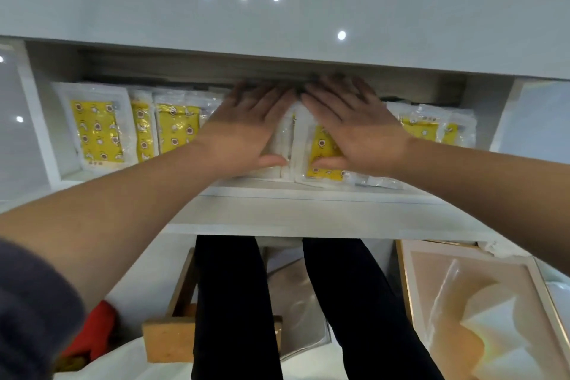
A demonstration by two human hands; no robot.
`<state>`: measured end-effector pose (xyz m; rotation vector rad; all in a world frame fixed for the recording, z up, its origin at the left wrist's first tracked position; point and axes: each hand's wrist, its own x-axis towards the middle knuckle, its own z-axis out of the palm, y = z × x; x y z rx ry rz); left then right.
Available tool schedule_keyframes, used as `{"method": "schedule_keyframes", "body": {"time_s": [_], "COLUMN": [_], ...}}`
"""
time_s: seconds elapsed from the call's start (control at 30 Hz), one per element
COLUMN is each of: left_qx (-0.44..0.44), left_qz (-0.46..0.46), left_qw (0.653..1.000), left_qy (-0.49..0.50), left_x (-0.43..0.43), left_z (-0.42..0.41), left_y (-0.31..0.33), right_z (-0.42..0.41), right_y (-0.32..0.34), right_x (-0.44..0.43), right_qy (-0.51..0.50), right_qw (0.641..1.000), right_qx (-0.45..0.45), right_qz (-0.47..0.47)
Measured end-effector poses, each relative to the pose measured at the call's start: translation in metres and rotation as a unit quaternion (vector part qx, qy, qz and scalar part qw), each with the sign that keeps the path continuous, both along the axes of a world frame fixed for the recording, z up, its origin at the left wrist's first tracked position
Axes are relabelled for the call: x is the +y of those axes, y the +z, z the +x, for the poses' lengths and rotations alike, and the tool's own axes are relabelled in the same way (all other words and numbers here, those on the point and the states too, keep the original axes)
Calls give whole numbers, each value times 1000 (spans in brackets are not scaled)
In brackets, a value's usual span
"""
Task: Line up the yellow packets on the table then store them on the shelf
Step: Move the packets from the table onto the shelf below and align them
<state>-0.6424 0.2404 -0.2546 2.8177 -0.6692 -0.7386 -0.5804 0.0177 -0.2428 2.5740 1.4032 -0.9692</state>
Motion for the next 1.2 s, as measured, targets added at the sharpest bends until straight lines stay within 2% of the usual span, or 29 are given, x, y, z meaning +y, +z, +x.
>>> {"method": "schedule_keyframes", "body": {"time_s": [0.1, 0.23, 0.4, 0.47, 0.57, 0.7, 0.83, 0.93, 1.1, 1.2], "left_qx": [-19, -34, -38, -41, 17, 89, 148, 153, 194, 219], "left_qz": [-3, -9, -51, -58, -80, -145, -177, -196, -168, -166], "left_qw": [1000, 999, 991, 988, 980, 950, 935, 933, 933, 918], "left_qy": [-3, 10, 120, 135, 181, 263, 269, 259, 251, 284], "left_x": [10, 8, -21, -28, -35, -39, -34, -33, -50, -55], "left_z": [-5, -10, 3, 10, 16, 22, 33, 38, 43, 48], "left_y": [6, 14, 20, 21, 21, 21, 22, 28, 34, 35], "right_z": [-2, 4, 2, 0, 1, 3, 13, 21, 26, 26], "right_y": [-6, 1, 14, 17, 20, 23, 30, 33, 28, 27], "right_x": [13, 6, -19, -21, -17, -10, -10, -10, -6, -8], "right_qy": [1, -81, -138, -153, -178, -272, -343, -379, -355, -346], "right_qw": [1000, 994, 986, 983, 978, 953, 918, 895, 911, 918], "right_qx": [29, 67, -21, -36, -19, 88, 181, 222, 209, 190], "right_qz": [12, 32, 91, 95, 110, 101, 83, 77, 14, 29]}}
